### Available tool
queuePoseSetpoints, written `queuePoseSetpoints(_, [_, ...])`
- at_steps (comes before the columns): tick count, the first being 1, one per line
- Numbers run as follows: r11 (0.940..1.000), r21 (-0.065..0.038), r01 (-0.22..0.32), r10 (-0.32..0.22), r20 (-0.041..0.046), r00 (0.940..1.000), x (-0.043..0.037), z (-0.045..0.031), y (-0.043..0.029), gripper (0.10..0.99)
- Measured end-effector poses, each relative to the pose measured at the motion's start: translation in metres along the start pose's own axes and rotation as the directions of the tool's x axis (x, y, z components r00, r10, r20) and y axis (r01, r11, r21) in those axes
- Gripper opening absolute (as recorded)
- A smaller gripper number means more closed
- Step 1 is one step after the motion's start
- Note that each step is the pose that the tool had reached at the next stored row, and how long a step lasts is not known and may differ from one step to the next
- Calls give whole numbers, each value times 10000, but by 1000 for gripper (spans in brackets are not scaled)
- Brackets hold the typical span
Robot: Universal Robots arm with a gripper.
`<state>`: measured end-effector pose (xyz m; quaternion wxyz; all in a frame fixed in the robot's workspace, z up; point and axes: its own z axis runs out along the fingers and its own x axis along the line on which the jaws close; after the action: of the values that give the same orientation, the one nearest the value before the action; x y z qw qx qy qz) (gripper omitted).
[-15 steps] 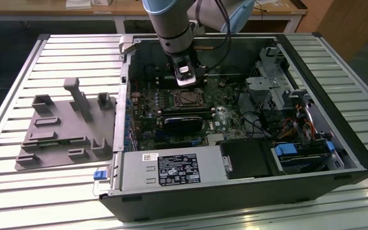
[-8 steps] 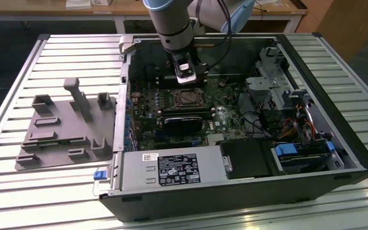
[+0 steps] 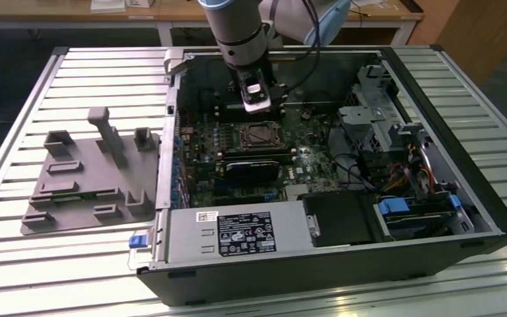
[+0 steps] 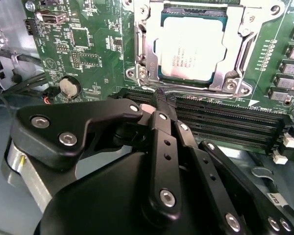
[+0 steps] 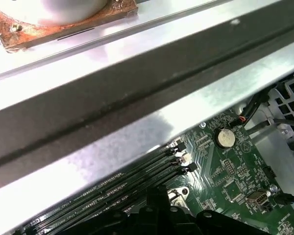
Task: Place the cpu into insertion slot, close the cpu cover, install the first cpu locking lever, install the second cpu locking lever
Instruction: 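Install the first cpu locking lever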
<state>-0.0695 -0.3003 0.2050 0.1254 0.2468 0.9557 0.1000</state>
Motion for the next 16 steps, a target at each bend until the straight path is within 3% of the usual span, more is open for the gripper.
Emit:
queuePoseSetpoints(11, [10000, 15, -2, 2, -28, 10000, -4, -16, 5, 102])
queuePoseSetpoints(12, [10000, 57, -11, 12, -97, 10000, -6, -16, 6, 102])
queuePoseSetpoints(16, [9993, 372, -79, 102, -615, 9981, -25, -5, 15, 102])
